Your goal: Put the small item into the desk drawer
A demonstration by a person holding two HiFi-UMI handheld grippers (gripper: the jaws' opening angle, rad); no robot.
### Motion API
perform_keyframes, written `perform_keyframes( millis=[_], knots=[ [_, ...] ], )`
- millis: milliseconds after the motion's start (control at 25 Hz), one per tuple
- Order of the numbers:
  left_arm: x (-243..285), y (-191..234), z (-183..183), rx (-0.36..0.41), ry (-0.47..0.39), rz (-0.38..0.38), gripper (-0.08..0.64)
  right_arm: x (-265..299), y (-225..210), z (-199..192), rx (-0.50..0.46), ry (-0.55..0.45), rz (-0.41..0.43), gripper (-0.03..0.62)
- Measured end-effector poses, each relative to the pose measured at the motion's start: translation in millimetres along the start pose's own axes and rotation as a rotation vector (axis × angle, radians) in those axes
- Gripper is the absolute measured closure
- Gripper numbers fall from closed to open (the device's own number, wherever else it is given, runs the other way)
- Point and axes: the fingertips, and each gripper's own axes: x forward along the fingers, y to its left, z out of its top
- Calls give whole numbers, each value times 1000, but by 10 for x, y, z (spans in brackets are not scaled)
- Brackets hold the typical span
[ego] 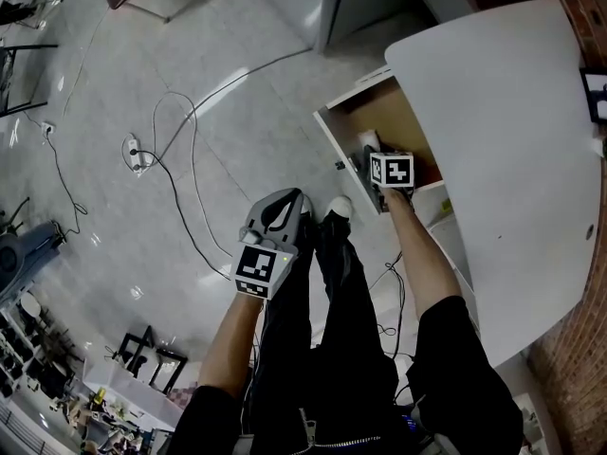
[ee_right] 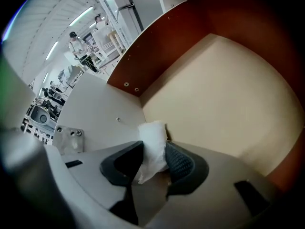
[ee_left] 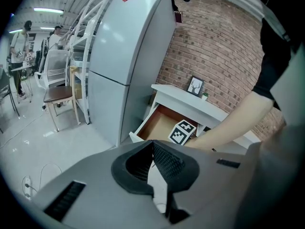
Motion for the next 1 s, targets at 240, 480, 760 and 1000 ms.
perform_keyframes(
  millis=[240, 480, 760, 1000],
  knots=[
    [-8, 45, -59, -17, 11, 9, 540, 42, -16, -35, 12, 38, -9, 431],
    [-7, 33, -79, -13, 20, 7, 540, 60, -31, -24, -33, 68, -24, 419],
    [-40, -13, -50, -3, 28, 8, 540, -61, 31, -18, -28, 37, 2, 403],
    [-121, -78, 27, 17, 27, -2, 540, -283, 116, 19, -62, -20, 6, 462]
  ],
)
